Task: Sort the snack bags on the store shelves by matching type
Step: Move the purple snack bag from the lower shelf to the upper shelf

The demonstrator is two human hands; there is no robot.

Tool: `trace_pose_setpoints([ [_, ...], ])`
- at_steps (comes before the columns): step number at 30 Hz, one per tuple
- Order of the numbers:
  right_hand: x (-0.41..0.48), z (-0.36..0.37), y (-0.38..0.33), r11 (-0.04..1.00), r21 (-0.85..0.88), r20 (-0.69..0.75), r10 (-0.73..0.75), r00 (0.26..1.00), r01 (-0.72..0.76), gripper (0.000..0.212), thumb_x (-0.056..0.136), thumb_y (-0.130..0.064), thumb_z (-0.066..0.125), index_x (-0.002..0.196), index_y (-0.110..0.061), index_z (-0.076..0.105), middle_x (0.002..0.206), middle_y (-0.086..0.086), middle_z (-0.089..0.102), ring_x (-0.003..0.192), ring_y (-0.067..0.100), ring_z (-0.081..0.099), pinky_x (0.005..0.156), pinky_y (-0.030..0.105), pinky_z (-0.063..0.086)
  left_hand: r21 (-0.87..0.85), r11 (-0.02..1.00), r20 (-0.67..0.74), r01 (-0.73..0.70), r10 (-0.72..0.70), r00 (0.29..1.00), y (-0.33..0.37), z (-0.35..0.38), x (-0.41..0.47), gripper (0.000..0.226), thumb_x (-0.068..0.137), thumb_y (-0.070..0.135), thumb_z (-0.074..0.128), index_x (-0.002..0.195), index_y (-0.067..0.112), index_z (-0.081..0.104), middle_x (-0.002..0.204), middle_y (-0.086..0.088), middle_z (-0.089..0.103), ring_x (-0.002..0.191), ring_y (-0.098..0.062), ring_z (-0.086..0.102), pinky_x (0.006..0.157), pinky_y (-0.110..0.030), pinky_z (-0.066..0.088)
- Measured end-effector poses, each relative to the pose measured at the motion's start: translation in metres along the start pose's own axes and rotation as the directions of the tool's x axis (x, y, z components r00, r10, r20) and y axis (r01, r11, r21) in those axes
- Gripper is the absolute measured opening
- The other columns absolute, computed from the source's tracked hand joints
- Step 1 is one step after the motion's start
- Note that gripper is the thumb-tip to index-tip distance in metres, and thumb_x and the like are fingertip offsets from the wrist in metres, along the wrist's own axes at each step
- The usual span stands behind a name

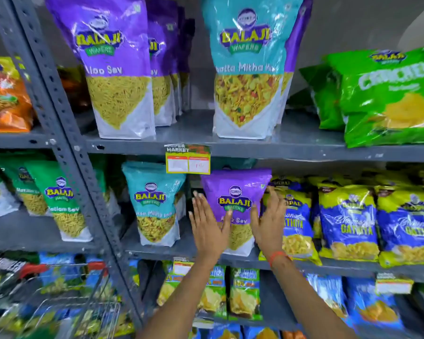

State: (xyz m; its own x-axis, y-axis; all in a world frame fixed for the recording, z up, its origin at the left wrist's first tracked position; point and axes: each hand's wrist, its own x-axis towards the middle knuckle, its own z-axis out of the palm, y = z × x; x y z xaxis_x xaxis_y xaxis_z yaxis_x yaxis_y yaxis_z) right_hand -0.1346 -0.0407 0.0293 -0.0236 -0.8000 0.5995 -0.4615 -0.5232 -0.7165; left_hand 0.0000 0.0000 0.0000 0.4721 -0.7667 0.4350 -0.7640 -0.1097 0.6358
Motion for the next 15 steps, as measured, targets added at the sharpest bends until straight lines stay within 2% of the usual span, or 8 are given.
trace_pose_setpoints([
  [2,-0.003,0.014,0.022,0.987,0.019,0.146,0.155,0.977,-0.159,0.075,0.075,-0.030,0.053,0.139,0.000,0.028,0.135,0.024,0.045,0.125,0.031,0.040,0.106,0.034,0.030,-0.134,0.981,0.161,0.140,-0.118,0.980,-0.018,0.016,0.004,0.129,0.065,0.092,0.028,0.151,0.001,0.000,0.162,-0.017,0.010,0.150,-0.028,0.015,0.121,-0.044,0.017],
  [4,-0.010,0.026,0.050,0.946,-0.014,0.301,0.312,0.901,-0.323,0.087,0.069,-0.041,0.056,0.141,-0.002,0.025,0.142,0.021,0.043,0.129,0.034,0.045,0.108,0.043,0.037,-0.273,0.916,0.356,0.295,-0.189,0.915,-0.034,0.024,0.004,0.140,0.055,0.084,0.061,0.152,0.007,-0.004,0.160,-0.005,0.022,0.146,-0.018,0.025,0.118,-0.035,0.027],
  [5,-0.012,0.030,0.063,0.922,-0.046,0.352,0.375,0.858,-0.384,0.088,0.068,-0.042,0.060,0.140,-0.003,0.027,0.139,0.020,0.047,0.125,0.034,0.049,0.104,0.046,0.041,-0.305,0.886,0.443,0.349,-0.193,0.876,-0.039,0.025,0.006,0.133,0.059,0.065,0.078,0.152,0.010,0.000,0.152,0.001,0.033,0.138,-0.013,0.035,0.111,-0.028,0.032],
  [7,-0.012,0.036,0.078,0.890,-0.081,0.444,0.436,0.783,-0.449,0.074,0.073,-0.030,0.069,0.133,-0.005,0.035,0.118,0.016,0.059,0.109,0.032,0.058,0.096,0.050,0.045,-0.340,0.835,0.560,0.432,-0.189,0.807,-0.050,0.031,0.010,0.103,0.067,0.027,0.087,0.148,0.013,0.024,0.132,0.004,0.049,0.120,-0.010,0.047,0.096,-0.022,0.038],
  [8,-0.011,0.039,0.082,0.878,-0.071,0.499,0.443,0.745,-0.474,0.067,0.074,-0.024,0.071,0.129,-0.007,0.038,0.107,0.011,0.060,0.103,0.029,0.059,0.094,0.052,0.044,-0.345,0.814,0.589,0.468,-0.201,0.783,-0.056,0.034,0.014,0.093,0.065,0.024,0.088,0.141,0.015,0.036,0.130,0.001,0.055,0.115,-0.013,0.052,0.094,-0.024,0.041],
  [12,-0.011,0.056,0.131,0.816,-0.006,0.587,0.471,0.659,-0.578,0.104,0.040,-0.051,0.085,0.127,-0.018,0.039,0.121,0.012,0.061,0.115,0.033,0.056,0.101,0.057,0.043,-0.329,0.787,0.633,0.522,-0.226,0.740,-0.114,0.079,0.031,0.100,0.028,0.065,0.089,0.112,0.025,0.054,0.124,-0.010,0.067,0.115,-0.024,0.063,0.102,-0.046,0.049],
  [14,-0.013,0.056,0.138,0.802,0.038,0.615,0.451,0.647,-0.595,0.118,0.032,-0.062,0.084,0.130,-0.017,0.038,0.125,0.011,0.059,0.117,0.032,0.055,0.101,0.055,0.044,-0.289,0.815,0.639,0.502,-0.226,0.735,-0.125,0.087,0.036,0.103,0.023,0.069,0.087,0.109,0.021,0.059,0.117,-0.010,0.071,0.111,-0.026,0.066,0.098,-0.050,0.052],
  [15,-0.012,0.049,0.125,0.797,0.047,0.622,0.448,0.642,-0.602,0.112,0.035,-0.059,0.085,0.128,-0.018,0.039,0.124,0.010,0.059,0.117,0.032,0.055,0.102,0.055,0.043,-0.279,0.831,0.636,0.481,-0.216,0.741,-0.117,0.075,0.036,0.100,0.024,0.066,0.088,0.108,0.018,0.060,0.115,-0.010,0.072,0.110,-0.027,0.066,0.098,-0.049,0.053],
])
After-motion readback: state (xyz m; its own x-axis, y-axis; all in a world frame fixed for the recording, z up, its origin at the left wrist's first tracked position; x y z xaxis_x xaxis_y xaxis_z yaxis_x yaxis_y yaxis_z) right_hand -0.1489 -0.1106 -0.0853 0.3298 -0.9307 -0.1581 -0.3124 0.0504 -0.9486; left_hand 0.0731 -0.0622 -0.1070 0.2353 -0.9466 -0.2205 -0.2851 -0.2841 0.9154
